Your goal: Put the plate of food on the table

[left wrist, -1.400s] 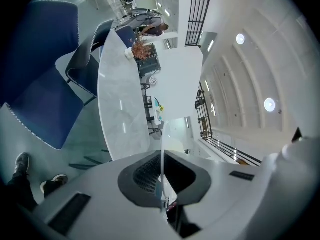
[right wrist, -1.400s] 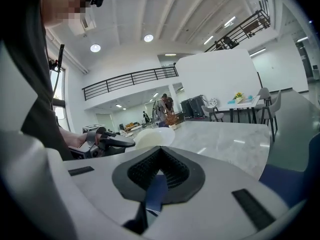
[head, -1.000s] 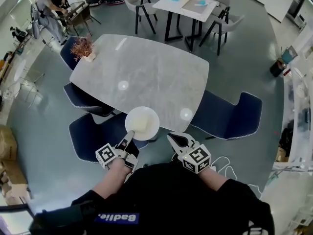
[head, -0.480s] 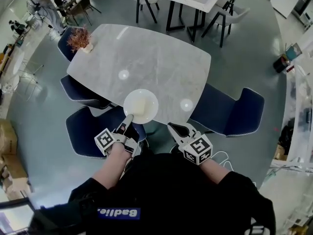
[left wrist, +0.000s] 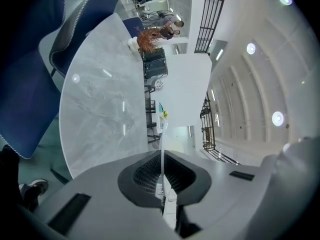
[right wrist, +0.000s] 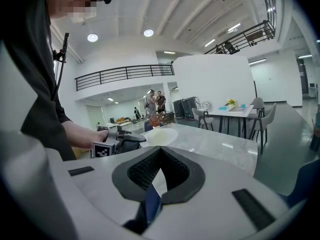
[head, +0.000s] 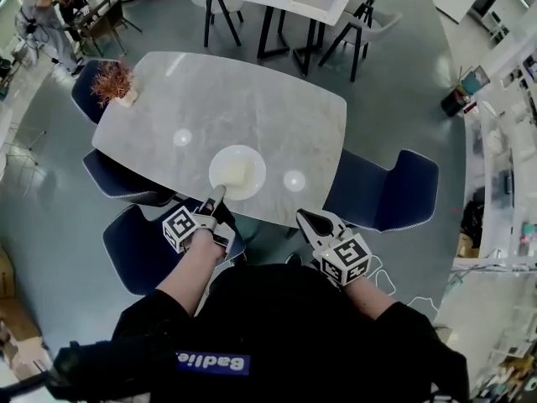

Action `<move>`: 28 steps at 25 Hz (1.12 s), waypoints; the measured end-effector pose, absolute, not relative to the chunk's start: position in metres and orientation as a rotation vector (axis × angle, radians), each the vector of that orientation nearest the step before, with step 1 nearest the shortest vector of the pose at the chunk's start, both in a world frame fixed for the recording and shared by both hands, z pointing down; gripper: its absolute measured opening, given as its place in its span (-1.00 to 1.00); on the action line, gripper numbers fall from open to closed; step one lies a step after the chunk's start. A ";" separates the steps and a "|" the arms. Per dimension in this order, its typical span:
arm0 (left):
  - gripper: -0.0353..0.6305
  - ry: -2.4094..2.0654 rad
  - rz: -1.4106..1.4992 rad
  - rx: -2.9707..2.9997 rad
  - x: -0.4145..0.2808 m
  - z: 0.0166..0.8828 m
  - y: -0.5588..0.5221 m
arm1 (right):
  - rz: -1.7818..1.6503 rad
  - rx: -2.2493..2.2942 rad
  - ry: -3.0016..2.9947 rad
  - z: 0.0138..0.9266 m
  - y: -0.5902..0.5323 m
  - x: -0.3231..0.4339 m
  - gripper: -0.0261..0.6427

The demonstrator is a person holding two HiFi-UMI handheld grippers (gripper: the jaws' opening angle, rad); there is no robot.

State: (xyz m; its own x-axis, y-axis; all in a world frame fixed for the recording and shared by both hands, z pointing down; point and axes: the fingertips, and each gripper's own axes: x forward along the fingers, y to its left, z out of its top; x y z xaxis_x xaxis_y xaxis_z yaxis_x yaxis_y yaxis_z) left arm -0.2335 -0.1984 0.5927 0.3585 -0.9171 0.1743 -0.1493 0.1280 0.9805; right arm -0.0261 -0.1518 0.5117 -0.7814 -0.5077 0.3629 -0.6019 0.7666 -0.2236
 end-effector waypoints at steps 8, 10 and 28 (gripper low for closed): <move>-0.86 -1.052 -0.696 1.333 -0.239 0.630 -0.251 | 0.470 0.942 -2.630 0.513 -0.167 -0.043 -0.89; -0.86 -1.056 -0.679 1.322 -0.238 0.645 -0.259 | 0.483 0.953 -2.612 0.517 -0.167 -0.042 -0.89; -0.85 -1.146 -0.681 1.143 -0.233 0.742 -0.315 | 0.563 1.037 -2.439 0.552 -0.179 -0.002 -0.89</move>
State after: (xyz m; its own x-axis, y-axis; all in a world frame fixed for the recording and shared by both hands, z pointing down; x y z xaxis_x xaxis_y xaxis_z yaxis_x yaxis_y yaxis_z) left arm -0.2331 -0.3146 0.7415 0.3174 -0.8841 0.3430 -0.1221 0.3206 0.9393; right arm -0.0021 -0.1793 0.5522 -0.6284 -0.5702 0.5291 -0.7444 0.6383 -0.1963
